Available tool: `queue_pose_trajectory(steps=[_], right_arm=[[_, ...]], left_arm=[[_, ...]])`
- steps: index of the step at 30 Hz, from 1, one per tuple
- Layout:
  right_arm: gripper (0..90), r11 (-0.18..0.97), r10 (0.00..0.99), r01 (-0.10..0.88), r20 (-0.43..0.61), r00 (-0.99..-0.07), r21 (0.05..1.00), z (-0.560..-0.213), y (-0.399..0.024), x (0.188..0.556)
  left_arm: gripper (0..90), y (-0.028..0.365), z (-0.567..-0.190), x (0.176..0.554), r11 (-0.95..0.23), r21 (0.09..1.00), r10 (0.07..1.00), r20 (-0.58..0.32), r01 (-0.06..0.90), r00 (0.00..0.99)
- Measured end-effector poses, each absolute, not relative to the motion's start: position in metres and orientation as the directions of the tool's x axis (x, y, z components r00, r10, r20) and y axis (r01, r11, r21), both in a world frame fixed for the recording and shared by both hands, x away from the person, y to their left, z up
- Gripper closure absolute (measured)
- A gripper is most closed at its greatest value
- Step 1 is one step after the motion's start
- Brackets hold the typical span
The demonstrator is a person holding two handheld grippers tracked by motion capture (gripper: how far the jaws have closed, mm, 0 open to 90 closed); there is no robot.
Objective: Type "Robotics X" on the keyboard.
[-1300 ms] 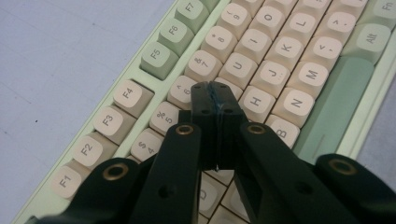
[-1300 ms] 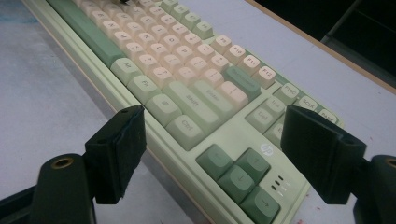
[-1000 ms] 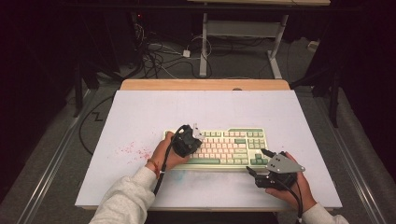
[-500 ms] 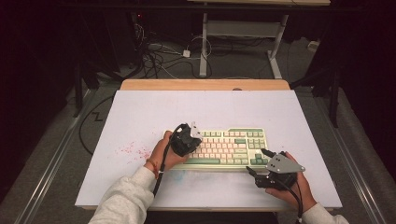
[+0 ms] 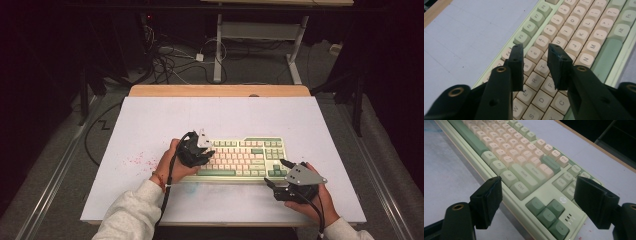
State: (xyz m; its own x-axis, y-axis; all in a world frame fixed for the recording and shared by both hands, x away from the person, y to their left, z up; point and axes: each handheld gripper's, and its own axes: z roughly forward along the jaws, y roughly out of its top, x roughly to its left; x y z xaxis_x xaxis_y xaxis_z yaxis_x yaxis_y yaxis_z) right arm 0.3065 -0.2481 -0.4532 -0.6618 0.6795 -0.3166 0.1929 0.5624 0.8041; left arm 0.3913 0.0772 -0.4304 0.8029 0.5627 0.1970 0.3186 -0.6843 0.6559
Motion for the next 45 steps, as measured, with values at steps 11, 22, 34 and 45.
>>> queue_pose_trajectory(steps=[11,22,34,45], right_arm=[[24.0,0.557,0.682,0.193,-0.311,-0.662,0.808,-0.452,-0.25,0.307],[24.0,0.558,0.681,0.194,-0.311,-0.663,0.807,-0.452,-0.25,0.307],[24.0,0.557,0.68,0.194,-0.31,-0.664,0.807,-0.452,-0.249,0.307],[24.3,0.559,0.681,0.198,-0.309,-0.663,0.805,-0.452,-0.249,0.307]], left_arm=[[32.7,0.085,-0.425,0.374,-0.661,0.709,0.563,0.255,0.244,0.786],[22.9,0.098,-0.424,0.362,-0.656,0.732,0.569,0.316,0.186,0.76],[22.0,0.116,-0.427,0.348,-0.656,0.74,0.576,0.361,0.151,0.734],[19.8,0.134,-0.436,0.337,-0.658,0.735,0.596,0.376,0.162,0.71]])
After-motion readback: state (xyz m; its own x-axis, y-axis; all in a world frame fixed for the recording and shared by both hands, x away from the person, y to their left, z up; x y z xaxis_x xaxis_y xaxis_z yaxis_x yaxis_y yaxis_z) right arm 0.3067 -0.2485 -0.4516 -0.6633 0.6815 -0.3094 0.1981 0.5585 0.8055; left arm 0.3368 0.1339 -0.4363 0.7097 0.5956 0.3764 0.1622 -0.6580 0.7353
